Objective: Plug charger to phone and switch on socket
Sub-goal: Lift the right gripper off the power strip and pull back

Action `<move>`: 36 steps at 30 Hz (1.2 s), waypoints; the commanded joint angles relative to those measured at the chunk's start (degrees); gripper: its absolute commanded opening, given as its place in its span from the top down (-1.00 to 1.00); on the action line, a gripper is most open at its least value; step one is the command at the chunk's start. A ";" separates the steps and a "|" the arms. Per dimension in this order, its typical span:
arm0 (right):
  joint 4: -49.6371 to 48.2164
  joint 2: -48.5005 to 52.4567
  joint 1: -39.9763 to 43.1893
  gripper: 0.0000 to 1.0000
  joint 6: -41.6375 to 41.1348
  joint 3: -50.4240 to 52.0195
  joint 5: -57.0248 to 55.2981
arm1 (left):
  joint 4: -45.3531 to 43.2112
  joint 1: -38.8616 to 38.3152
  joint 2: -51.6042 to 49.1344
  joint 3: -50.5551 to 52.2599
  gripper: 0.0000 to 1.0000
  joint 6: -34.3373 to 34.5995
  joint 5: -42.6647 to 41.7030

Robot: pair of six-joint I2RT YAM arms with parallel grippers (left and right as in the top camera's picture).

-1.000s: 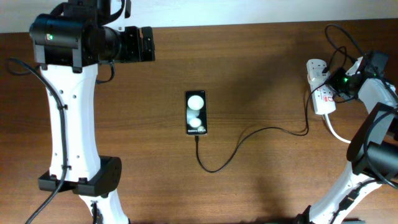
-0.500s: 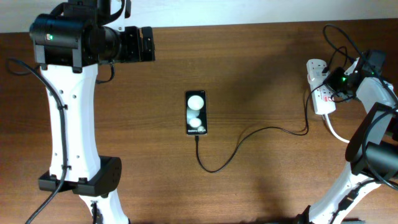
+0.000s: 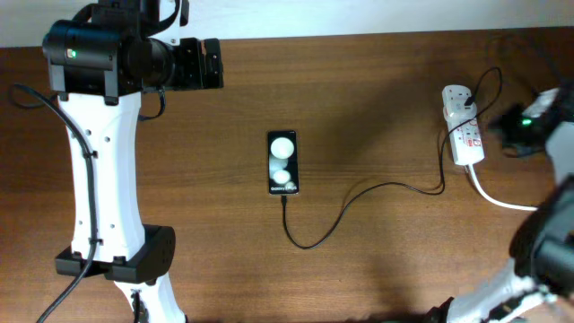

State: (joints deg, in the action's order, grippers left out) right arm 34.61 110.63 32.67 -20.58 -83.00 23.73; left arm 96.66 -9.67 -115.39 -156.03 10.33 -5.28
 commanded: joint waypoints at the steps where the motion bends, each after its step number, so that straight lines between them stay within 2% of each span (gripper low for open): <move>1: 1.88 -11.76 0.15 0.91 2.34 -0.22 1.81 | 0.07 0.04 1.20 -0.44 -0.98 -0.13 0.42; 8: 5.70 -25.42 -4.15 0.91 8.00 -0.22 6.32 | 0.04 0.04 1.20 -0.44 -0.99 -0.13 0.42; 15: 13.79 -35.45 -15.21 0.89 19.50 -0.22 6.03 | 0.04 0.04 1.20 -0.44 -0.98 -0.13 0.42; 20: 23.89 -39.58 -22.34 0.67 27.34 -0.22 6.05 | 0.04 0.04 1.20 -0.44 -0.98 -0.13 0.42; 21: 25.99 -39.95 -23.43 0.57 27.45 -0.22 6.03 | 0.04 0.04 1.20 -0.44 -0.99 -0.13 0.42; 22: 28.15 -40.19 -24.33 0.37 27.43 -0.22 6.05 | 0.04 0.04 1.20 -0.44 -0.98 -0.13 0.42; 24: 31.23 -40.13 -24.96 -0.97 27.43 -0.20 6.03 | 0.04 0.04 1.20 -0.44 -0.98 -0.13 0.42; 27: 35.45 -39.67 -24.87 -0.97 27.43 -0.15 3.67 | 0.04 0.04 1.20 -0.44 -0.99 -0.13 0.42; 36: 35.71 -39.58 -24.87 -0.97 27.43 -0.15 3.67 | 0.04 0.04 1.20 -0.44 -0.98 -0.13 0.42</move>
State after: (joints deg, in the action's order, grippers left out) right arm 70.28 70.87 8.10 6.24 -83.02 27.94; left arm 96.66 -9.67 -115.39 -156.03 10.31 -5.28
